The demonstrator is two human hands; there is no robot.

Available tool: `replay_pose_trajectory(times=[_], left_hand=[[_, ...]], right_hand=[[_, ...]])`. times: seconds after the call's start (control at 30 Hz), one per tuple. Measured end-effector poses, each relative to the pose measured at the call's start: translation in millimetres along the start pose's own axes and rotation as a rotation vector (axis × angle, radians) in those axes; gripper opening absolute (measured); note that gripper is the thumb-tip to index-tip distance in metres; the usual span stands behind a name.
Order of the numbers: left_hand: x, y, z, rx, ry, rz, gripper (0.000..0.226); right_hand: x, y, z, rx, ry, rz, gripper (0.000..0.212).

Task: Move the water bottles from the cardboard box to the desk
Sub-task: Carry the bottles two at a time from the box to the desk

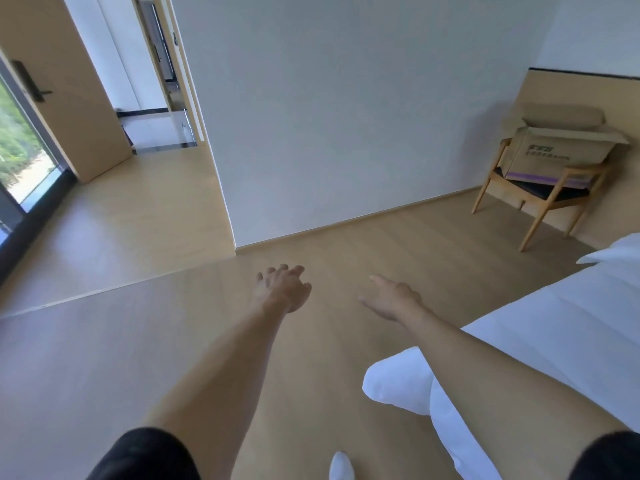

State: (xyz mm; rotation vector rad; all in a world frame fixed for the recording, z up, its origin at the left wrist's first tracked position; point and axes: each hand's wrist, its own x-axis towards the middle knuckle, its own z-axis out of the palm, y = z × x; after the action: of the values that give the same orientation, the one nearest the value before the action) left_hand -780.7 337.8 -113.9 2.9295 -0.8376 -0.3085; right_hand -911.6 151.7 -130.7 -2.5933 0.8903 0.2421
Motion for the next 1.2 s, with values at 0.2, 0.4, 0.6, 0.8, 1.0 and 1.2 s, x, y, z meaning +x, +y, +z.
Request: replay_pose_trajectory(times=[0.2, 0.4, 0.6, 0.8, 1.0, 1.2], left_hand=[[124.5, 1.8, -40.7, 0.035, -0.001, -0.02, 0.054], [223.1, 17.8, -63.4, 0.047, -0.005, 0.002, 0.054], [322.5, 49.8, -67.3, 0.052, -0.024, 0.105, 0.054], [440.9, 103.5, -66.2, 0.039, -0.032, 0.286, 0.055], [559.9, 157.9, -83.4, 0.039, -0.059, 0.479, 0.055], [649.1, 218.5, -103.6, 0.048, -0.101, 0.622, 0.054]], right_hand=[[124.1, -24.5, -34.9, 0.027, -0.018, -0.008, 0.072], [217.7, -38.6, -64.0, -0.006, -0.029, -0.004, 0.066], [294.5, -26.4, -86.9, -0.008, 0.002, 0.079, 0.067], [373.6, 10.1, -126.6, 0.007, 0.064, 0.234, 0.066], [454.3, 32.8, -171.0, 0.036, 0.125, 0.419, 0.065], [510.2, 47.9, -209.2, 0.121, 0.17, 0.562, 0.07]])
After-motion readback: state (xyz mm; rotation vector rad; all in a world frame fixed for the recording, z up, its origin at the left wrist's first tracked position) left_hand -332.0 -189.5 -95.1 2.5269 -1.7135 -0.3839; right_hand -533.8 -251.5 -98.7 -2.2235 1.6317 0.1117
